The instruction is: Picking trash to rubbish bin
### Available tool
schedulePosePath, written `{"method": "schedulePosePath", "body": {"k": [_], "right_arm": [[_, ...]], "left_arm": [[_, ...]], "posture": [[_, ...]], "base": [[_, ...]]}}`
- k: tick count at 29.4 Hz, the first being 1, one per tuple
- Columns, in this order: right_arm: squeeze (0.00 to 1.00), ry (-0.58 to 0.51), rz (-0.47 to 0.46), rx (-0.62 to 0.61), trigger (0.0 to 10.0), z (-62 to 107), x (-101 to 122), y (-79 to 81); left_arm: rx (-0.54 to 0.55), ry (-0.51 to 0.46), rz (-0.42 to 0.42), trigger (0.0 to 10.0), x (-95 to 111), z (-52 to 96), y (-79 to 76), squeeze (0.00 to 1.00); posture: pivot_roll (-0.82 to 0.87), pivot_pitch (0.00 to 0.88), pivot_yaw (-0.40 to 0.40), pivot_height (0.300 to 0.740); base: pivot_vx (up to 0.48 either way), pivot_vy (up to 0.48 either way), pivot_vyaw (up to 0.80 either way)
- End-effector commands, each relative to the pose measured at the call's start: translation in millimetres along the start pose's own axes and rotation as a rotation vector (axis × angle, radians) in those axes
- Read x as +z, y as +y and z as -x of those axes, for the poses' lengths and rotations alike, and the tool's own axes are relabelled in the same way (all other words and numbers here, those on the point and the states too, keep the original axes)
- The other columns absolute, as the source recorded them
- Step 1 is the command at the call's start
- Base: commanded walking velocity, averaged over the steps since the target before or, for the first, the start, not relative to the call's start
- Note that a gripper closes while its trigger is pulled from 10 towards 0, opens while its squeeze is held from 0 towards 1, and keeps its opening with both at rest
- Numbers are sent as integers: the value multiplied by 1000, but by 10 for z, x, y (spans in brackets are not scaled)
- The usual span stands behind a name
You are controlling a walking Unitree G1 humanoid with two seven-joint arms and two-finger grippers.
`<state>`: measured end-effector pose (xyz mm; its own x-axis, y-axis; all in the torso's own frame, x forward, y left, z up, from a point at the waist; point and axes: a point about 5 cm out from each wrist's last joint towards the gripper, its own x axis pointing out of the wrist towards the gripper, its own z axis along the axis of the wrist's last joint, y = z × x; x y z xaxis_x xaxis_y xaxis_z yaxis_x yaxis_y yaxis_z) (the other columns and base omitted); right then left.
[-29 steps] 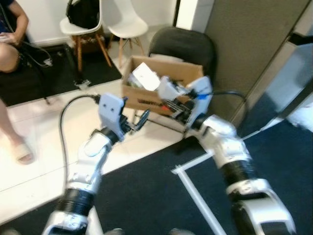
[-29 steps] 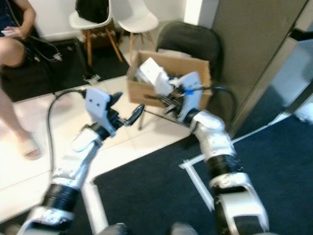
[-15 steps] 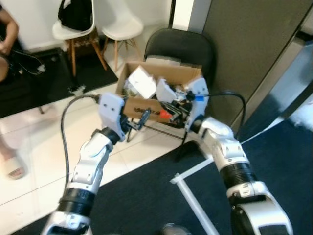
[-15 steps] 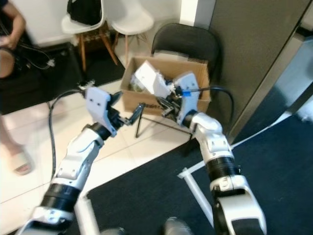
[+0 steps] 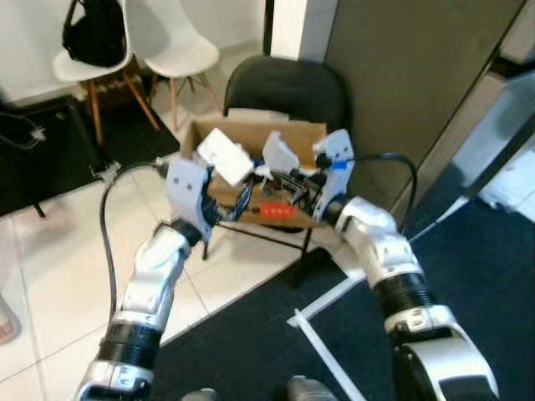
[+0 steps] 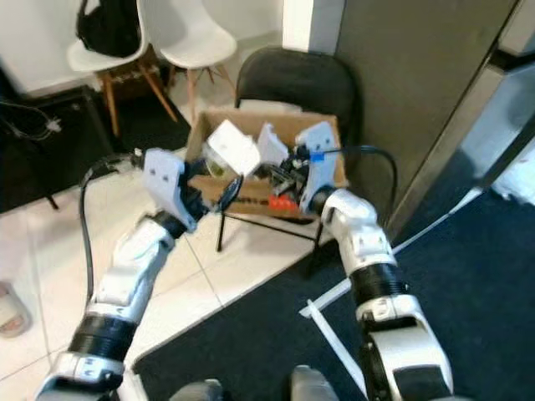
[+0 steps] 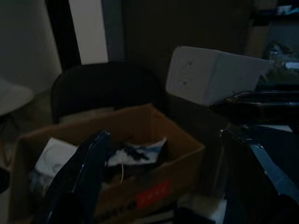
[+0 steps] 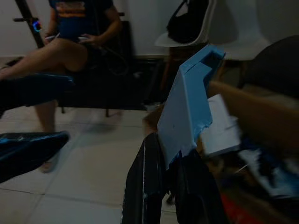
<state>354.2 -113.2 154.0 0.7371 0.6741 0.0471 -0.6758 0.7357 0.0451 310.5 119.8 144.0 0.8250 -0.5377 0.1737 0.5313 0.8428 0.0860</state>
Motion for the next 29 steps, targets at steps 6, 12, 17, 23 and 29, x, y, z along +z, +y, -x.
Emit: {"method": "schedulePosePath", "body": {"k": [6,12,17,23,29], "right_arm": [[0,3,-12,14,10000,-21,-24,36],[0,7,4,10,10000,-7,-27,29],[0,34,48,-14,10000,109,-75,-47],[0,34,54,-87,10000,199,-39,-236],[0,34,80,-112,10000,221,10,-316]], "left_arm": [[14,8,3,10000,-27,23,7,0],[42,5,-2,10000,-29,57,40,0],[153,0,4,10000,-57,189,162,0],[307,12,15,10000,-92,358,466,0],[417,28,27,10000,-134,478,689,0]], "posture": [[-23,0,-40,740],[-23,0,-38,740],[-21,0,-39,740],[-16,0,-38,740],[-21,0,-33,740]], "base": [[332,0,0],[306,0,0],[105,0,0],[0,0,0],[0,0,0]]}}
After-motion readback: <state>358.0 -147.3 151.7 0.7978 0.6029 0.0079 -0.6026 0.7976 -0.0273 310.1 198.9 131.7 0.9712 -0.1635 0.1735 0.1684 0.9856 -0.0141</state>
